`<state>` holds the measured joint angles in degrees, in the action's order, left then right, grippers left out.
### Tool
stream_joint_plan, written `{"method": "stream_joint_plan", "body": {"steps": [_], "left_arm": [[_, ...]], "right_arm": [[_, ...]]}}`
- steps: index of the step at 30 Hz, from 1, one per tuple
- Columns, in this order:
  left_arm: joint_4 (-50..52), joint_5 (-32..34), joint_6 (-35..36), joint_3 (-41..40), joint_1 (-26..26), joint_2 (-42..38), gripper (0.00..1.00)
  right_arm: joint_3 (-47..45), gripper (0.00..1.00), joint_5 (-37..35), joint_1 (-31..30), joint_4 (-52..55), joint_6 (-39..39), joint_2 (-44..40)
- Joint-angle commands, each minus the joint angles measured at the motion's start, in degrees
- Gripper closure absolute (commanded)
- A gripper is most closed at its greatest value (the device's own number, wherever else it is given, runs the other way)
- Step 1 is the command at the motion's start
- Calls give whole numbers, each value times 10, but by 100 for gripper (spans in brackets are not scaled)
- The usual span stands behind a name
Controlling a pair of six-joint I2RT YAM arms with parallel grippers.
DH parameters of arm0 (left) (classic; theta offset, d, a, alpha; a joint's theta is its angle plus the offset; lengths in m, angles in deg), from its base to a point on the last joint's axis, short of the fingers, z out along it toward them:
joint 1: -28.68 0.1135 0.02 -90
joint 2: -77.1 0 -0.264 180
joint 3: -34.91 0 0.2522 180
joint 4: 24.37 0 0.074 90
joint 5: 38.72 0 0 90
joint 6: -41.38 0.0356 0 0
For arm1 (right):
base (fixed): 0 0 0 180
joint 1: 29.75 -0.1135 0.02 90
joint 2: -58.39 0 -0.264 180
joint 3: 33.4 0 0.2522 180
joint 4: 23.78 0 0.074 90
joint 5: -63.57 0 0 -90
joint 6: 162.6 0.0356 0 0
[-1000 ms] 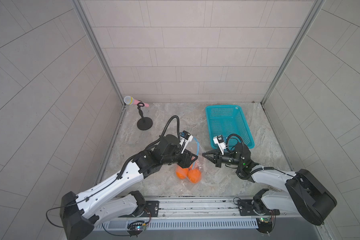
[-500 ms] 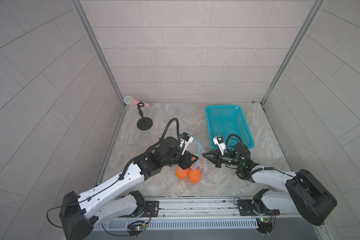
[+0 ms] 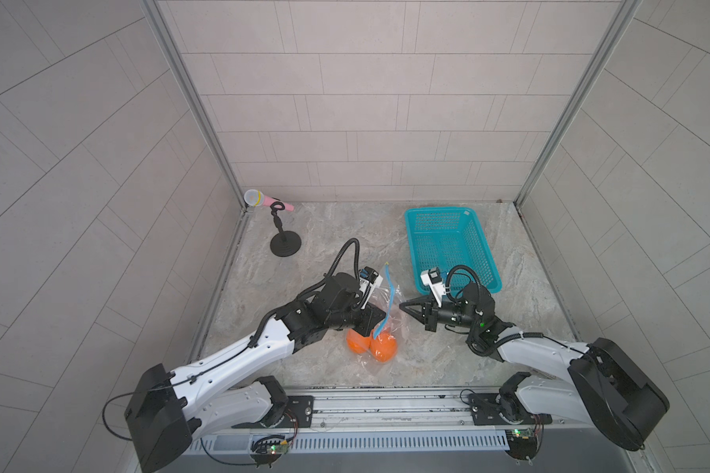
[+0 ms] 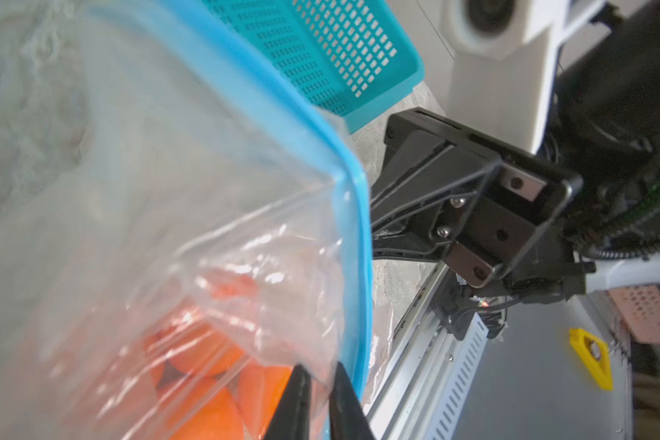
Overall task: Open the zip-top bag and take out the orange
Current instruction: Open the zipper of the food storage bag at the center of the board.
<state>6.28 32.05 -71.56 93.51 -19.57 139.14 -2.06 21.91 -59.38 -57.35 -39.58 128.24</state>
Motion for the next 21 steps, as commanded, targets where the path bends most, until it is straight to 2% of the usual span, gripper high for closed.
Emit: {"method": "stream_joint_plan", "body": {"steps": [1,6,9,14,18,21], "left_arm": [[0,39,10,-3,5,-11,100],[20,86,27,-2,5,-51,100],[31,136,27,-13,6,-91,100],[36,133,12,-30,19,-140,100],[37,148,10,-33,20,-148,100],[24,151,9,-43,19,-162,100]], "right_arm": [[-12,100,0,-4,-15,-7,-14],[-16,100,-18,-4,14,-24,-21],[-15,100,-31,-2,34,-37,-23],[-24,100,-59,3,50,-47,-30],[-22,100,-51,7,46,-38,-39],[-16,100,-88,8,112,-61,-61]]}}
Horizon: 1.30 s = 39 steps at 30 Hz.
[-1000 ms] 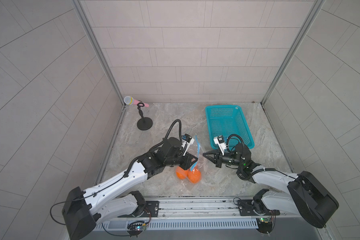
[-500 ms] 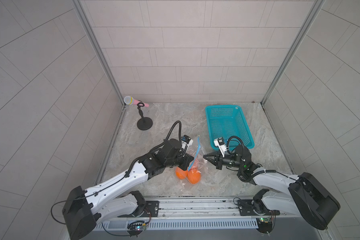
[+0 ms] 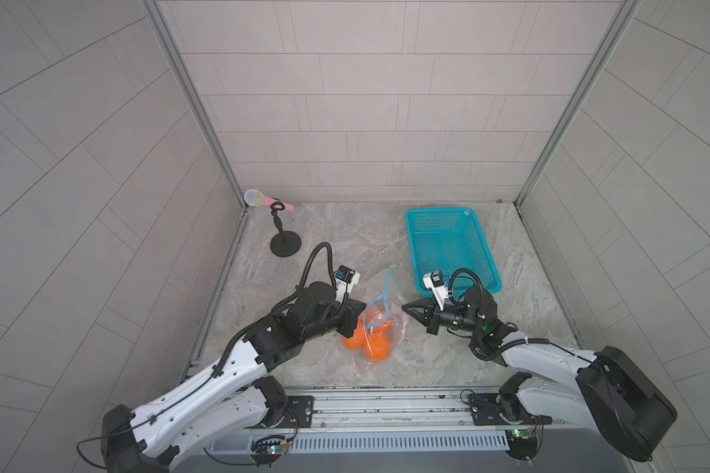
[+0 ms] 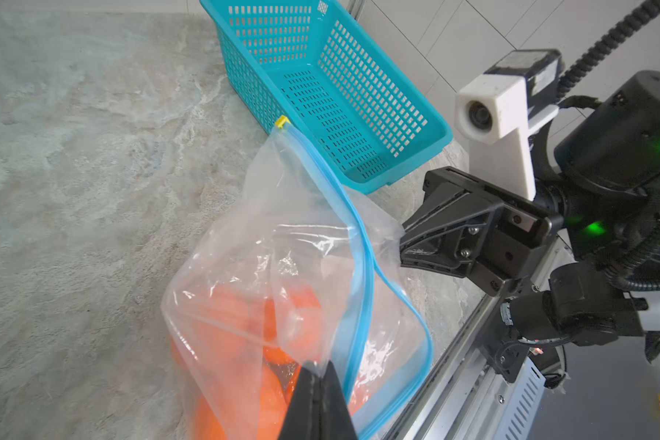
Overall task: Open the zip-top bag and take out the orange
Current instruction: Open the zipper of the food storage bag at the center of the board.
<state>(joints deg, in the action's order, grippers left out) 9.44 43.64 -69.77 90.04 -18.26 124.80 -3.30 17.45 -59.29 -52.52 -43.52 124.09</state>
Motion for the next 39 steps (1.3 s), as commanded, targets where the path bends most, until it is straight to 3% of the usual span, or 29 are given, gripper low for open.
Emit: {"method": "stream_joint_plan", "body": {"steps": [1,4,8,9,12,15,20,21,24,30,34,39], "left_arm": [[-7,39,-10,-9,6,-21,100],[14,51,-9,2,6,-28,100],[-6,78,-22,-14,7,-95,100],[-26,72,-24,-26,6,-108,100],[-57,-4,-23,-25,5,-67,100],[-64,-51,-33,-7,4,-1,100],[-105,-38,-32,-13,4,6,100],[-117,-42,-37,-18,4,6,100],[-134,-45,-40,-20,4,5,100],[-130,-66,-41,-12,4,-1,100],[-136,-53,-40,-19,4,-37,100],[-82,-31,-24,3,6,-85,100]], "right_arm": [[1,100,-41,8,77,-27,-22],[-1,100,-81,8,90,-27,-22],[-9,97,-104,11,90,-10,-31],[-9,82,-96,11,88,-4,-34],[-3,71,-51,11,59,27,-50],[37,59,-29,8,131,43,-96],[88,30,-88,-3,289,42,-187],[100,28,-103,-10,314,35,-194],[142,27,-113,-24,356,28,-155],[265,26,-242,-92,455,-12,-19],[336,28,-303,-98,509,-24,64],[370,34,-292,-72,509,-11,118]]}}
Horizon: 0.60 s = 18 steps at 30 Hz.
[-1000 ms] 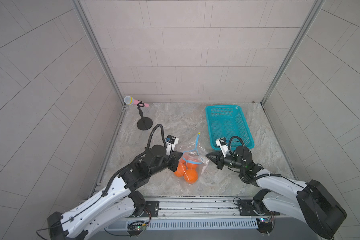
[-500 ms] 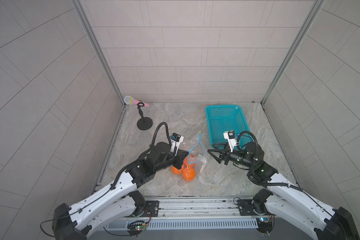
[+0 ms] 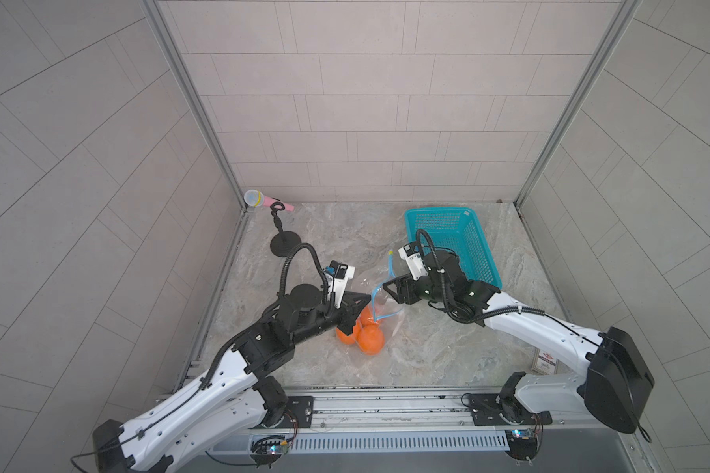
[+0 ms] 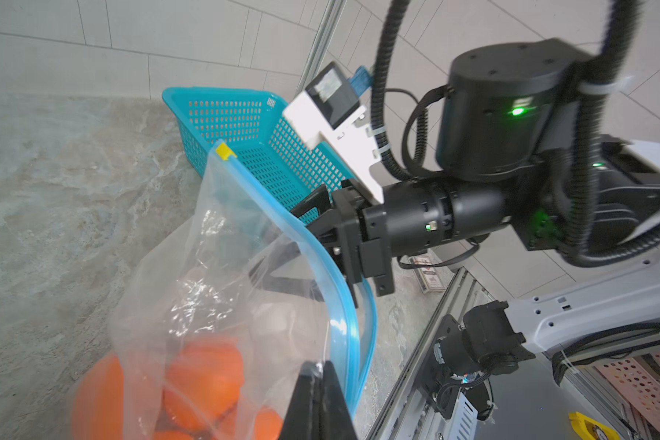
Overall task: Open the zip-top bag and take out the orange
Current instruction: Open the zipper of the food storage bag at the center of the board.
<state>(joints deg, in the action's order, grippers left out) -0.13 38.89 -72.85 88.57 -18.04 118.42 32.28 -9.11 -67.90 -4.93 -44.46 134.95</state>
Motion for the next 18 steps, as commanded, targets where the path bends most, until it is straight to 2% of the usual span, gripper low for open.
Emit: {"method": "stream_joint_plan", "body": {"steps": [1,5,8,12,14,15,16,17,18], "left_arm": [[32,26,9,24,4,-33,100],[91,79,22,36,7,-78,100],[121,117,18,31,8,-103,100],[103,109,6,-4,8,-131,100],[104,104,7,-8,8,-125,100],[103,104,13,-7,8,-119,87],[102,99,24,-1,8,-112,52],[108,103,35,9,8,-102,3],[115,110,45,23,8,-92,0]], "right_arm": [[18,38,-12,25,28,3,14],[30,49,20,50,24,4,17],[40,50,28,52,30,5,21],[28,60,55,50,2,21,21],[23,61,64,43,-8,29,16],[21,61,65,36,-10,29,11],[22,61,60,26,-10,26,7],[25,61,53,16,-7,23,4],[30,62,49,8,-1,17,4]]}}
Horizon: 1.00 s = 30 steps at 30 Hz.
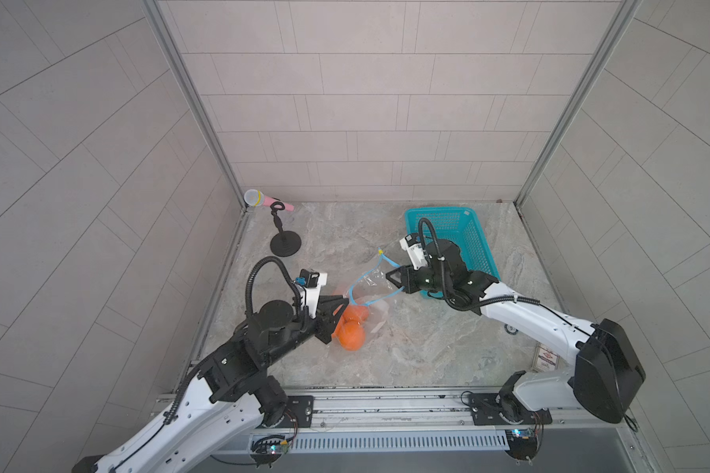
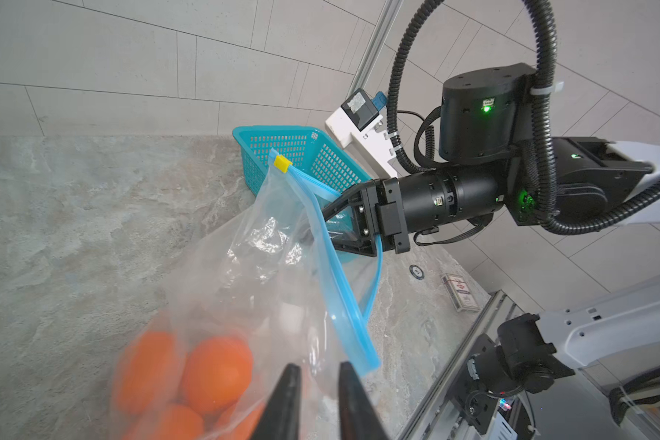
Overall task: Open the zip-top bag and take out the orange
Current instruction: Open the zipper of the food storage bag at the center of the board.
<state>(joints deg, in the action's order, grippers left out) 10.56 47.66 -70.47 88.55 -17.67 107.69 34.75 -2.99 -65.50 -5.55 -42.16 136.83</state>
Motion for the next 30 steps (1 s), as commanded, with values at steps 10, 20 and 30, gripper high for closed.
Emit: {"method": "stream_joint_plan", "body": {"steps": [10,20,30], "left_arm": [[-33,38,93,160,-20,216,0],[53,148,97,190,-73,325,0],[102,267,101,170,-79,330,87]], "right_arm": [[14,62,-15,-28,14,-9,4],[-37,60,15,9,-8,23,-38],[-81,60,-8,12,-20,23,-52]]}}
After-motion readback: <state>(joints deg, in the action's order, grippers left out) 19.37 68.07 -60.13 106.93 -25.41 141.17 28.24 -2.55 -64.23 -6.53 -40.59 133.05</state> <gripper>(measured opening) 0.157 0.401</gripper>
